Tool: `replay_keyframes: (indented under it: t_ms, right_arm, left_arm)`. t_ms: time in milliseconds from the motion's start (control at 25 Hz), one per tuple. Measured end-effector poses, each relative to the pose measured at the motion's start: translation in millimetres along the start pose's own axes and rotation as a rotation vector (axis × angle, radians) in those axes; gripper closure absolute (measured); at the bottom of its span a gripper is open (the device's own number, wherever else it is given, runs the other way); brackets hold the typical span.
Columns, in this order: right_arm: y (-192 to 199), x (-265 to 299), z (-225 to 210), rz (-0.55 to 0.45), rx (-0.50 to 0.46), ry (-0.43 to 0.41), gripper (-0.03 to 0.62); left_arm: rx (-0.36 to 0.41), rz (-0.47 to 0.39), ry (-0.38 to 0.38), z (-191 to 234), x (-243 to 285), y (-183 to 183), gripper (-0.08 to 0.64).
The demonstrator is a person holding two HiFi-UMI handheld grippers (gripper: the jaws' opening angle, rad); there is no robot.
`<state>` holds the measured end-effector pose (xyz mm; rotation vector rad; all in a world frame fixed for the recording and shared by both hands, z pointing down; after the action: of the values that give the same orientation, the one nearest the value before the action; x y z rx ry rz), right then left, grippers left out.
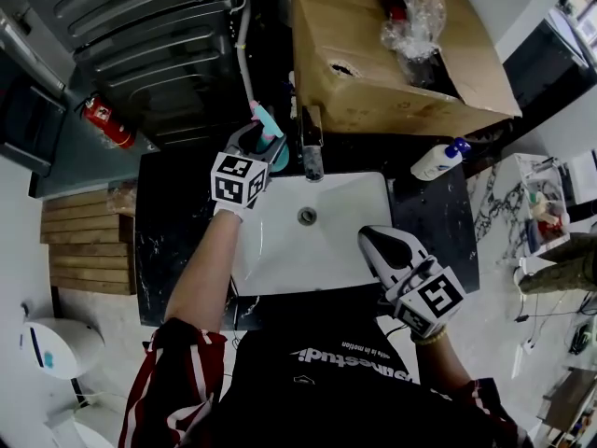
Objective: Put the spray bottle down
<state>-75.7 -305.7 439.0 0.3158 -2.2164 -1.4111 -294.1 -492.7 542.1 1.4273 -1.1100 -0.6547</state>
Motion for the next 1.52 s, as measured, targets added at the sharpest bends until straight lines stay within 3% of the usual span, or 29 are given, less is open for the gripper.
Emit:
replay_keyframes:
  t_ms: [240,480,600,680,1040,1240,1520]
  right_arm:
    - [-2.9,-5.8,4.3,-0.007,-0.006,-0.006,0.551]
    - [-5.8,-16.8,13.0,-0.019,-0.023,-0.018,0.551]
    - [-8.7,-24.2,14.7,-0.034,-0.025,-0.031,0.551]
    - [-10.9,-30.0,13.4,-0.061,-0.019,-0.044,0.551]
    - [-26.6,-72.9,16.1,-0.094,-0.043,-0.084,0.551]
    - [-29.8,-112.2,29.3,-0.11,-0.114,-0.14,0.551]
    - [-5.6,-159.1,39.1,-0.133,-0.121,-0.18,0.551]
  left_arm:
    - [0.027,0.033,-0.042,5.1,-10.3,-0.4,0.305]
    - [0.079,0.058,-0.061,-2.8,-48.2,1.9,0.302]
    - [0.124,0.027,-0.081,-12.8,-81.8,-16.3,0.309]
    - [0.143,-0.021,-0.1,-24.0,-106.6,-39.4,0.357]
    - [0.138,-0.149,-0.035,-137.8,-196.0,-141.5,0.54]
    - [0.064,-0.188,-0.032,-205.3,-223.0,-161.8,0.546]
    - [0.07,-0.177,-0.019,-282.7,-239.2,-166.3,0.545]
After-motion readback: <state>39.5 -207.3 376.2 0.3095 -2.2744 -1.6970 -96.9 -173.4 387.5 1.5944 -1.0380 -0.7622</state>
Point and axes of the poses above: the fingertips, and each gripper's own axes: x forward along the fingers, z to its left, y out of its underside, the point moved 2 cm from there along -x, backward along the fingers, and after that the axes turned 13 degrees about x, right-handed, at the moved point
